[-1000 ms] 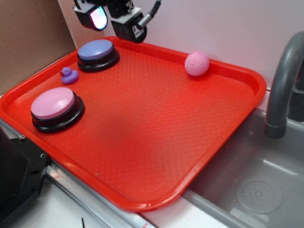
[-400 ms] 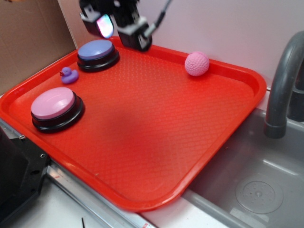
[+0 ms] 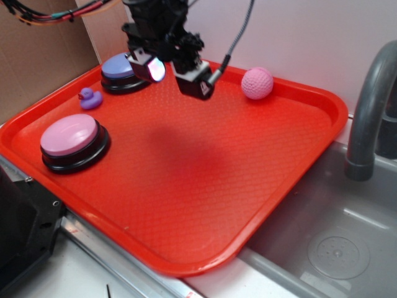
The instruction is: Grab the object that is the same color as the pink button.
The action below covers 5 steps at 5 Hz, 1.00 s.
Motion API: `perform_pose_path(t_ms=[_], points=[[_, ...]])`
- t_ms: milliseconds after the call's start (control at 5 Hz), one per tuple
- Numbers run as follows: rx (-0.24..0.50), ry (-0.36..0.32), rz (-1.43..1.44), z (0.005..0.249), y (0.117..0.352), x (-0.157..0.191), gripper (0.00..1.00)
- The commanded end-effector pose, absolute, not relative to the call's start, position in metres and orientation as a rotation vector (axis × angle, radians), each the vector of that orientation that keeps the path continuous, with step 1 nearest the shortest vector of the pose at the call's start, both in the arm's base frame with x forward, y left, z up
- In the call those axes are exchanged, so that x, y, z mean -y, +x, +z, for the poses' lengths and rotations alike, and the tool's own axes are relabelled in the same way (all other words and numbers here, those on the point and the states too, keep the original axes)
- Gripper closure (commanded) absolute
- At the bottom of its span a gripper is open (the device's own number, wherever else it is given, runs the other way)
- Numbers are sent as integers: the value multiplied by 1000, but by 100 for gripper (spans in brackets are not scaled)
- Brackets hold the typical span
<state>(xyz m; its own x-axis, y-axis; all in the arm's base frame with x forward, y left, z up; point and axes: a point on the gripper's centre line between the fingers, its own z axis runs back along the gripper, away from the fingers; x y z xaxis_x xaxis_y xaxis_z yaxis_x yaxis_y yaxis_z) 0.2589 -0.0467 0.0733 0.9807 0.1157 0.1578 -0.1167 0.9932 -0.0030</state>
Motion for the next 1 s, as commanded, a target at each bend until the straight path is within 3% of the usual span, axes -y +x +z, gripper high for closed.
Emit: perform_pose_path(t_ms=[0,200,800], points=[[277,-44,67,79,309,66,0],[332,-35,76,82,319,70,0],[343,-38,96,57,353,66,0]])
